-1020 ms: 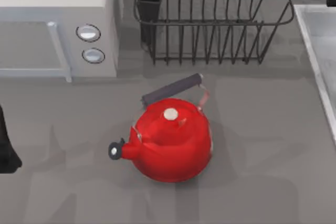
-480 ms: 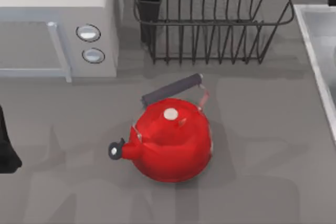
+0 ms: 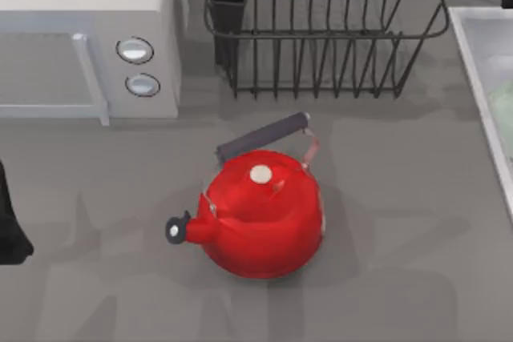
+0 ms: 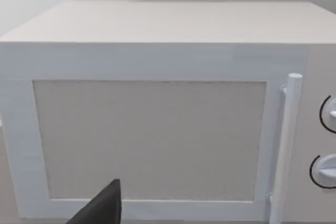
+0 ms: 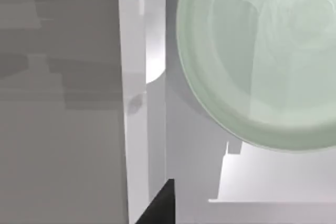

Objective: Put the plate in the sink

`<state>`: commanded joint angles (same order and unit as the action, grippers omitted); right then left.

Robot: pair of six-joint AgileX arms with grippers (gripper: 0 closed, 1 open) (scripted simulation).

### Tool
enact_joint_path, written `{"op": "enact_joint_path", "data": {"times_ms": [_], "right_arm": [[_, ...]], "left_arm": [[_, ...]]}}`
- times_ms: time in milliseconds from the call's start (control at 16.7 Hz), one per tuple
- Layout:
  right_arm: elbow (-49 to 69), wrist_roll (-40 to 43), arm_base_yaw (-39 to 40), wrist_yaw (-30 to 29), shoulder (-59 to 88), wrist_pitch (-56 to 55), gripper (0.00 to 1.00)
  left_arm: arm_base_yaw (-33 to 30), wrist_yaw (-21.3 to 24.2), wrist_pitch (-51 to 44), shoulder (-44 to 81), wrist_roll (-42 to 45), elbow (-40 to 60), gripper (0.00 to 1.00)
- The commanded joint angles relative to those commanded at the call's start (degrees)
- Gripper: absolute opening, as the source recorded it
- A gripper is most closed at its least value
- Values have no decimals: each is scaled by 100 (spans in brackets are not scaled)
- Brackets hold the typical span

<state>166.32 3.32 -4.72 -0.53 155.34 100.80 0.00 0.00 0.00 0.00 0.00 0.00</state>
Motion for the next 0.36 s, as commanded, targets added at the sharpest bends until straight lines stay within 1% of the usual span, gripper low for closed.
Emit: {"op": "enact_joint_path", "data": {"times_ms": [60, 360], "right_arm": [[0, 0, 0, 0, 0, 0, 100], [0, 0, 0, 0, 0, 0, 100]], "left_arm": [[0, 0, 0, 0, 0, 0, 100], [0, 0, 0, 0, 0, 0, 100]]}}
